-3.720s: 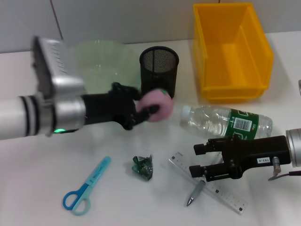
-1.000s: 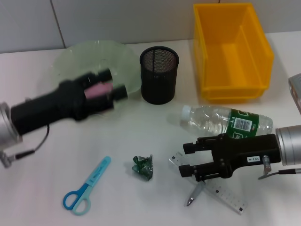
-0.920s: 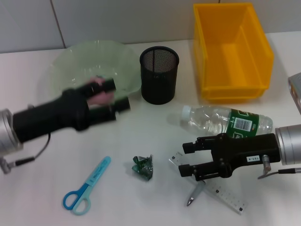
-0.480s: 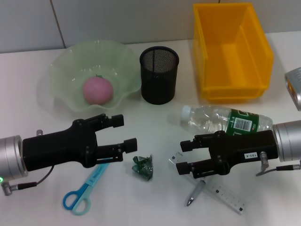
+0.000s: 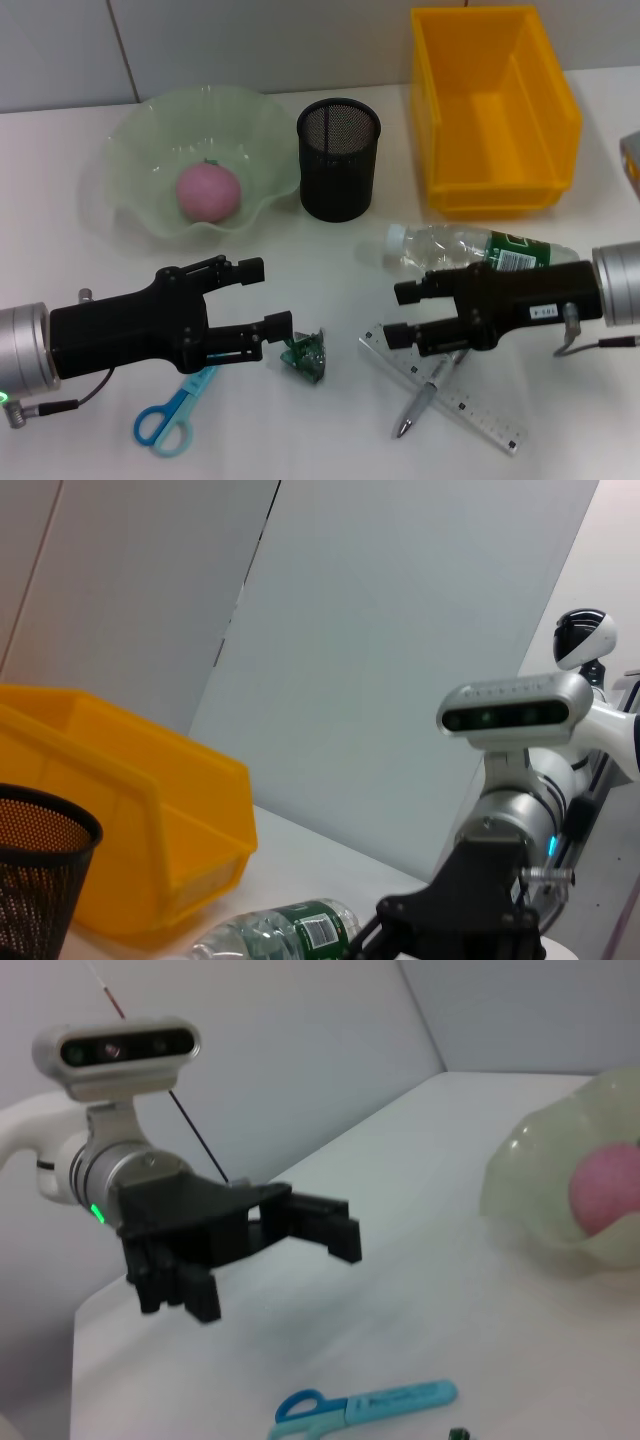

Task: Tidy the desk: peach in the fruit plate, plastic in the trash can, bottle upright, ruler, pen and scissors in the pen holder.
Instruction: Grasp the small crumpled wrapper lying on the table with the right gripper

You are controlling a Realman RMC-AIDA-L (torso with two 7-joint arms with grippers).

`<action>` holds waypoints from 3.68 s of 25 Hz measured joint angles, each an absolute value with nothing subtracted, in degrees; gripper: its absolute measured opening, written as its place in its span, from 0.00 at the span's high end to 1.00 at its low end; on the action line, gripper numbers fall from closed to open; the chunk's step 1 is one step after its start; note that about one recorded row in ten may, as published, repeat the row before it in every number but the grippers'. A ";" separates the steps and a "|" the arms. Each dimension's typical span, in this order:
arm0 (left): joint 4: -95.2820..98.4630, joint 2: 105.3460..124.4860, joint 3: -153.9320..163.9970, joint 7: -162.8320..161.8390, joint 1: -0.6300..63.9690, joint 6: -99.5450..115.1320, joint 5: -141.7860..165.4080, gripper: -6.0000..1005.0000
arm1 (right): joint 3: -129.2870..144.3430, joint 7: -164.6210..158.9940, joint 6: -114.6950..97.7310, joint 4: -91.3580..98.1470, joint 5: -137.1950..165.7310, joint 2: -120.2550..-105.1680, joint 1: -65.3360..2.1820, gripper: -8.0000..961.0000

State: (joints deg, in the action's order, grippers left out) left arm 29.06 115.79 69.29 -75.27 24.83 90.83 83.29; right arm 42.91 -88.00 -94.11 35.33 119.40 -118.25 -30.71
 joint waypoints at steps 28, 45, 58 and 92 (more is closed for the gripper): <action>29.40 115.33 69.36 -75.59 24.25 92.94 83.32 0.13 | 47.31 -114.67 -105.02 55.34 120.62 -116.15 -42.35 0.20; 28.92 112.27 69.30 -75.12 22.70 91.44 87.18 0.13 | 68.37 -108.58 -87.34 43.81 125.51 -119.12 -51.20 0.20; 28.91 112.00 69.27 -75.85 22.29 89.46 87.72 0.13 | 73.75 -98.62 -78.19 34.39 122.10 -119.61 -51.85 0.20; 28.91 112.15 68.99 -77.26 22.63 88.79 87.71 0.13 | 85.51 -94.23 -68.74 31.67 116.50 -119.69 -50.60 0.21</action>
State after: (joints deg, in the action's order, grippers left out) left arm 28.91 112.15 68.99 -77.26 22.63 88.79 87.71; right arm 85.51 -94.23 -68.74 31.67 116.50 -119.69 -50.60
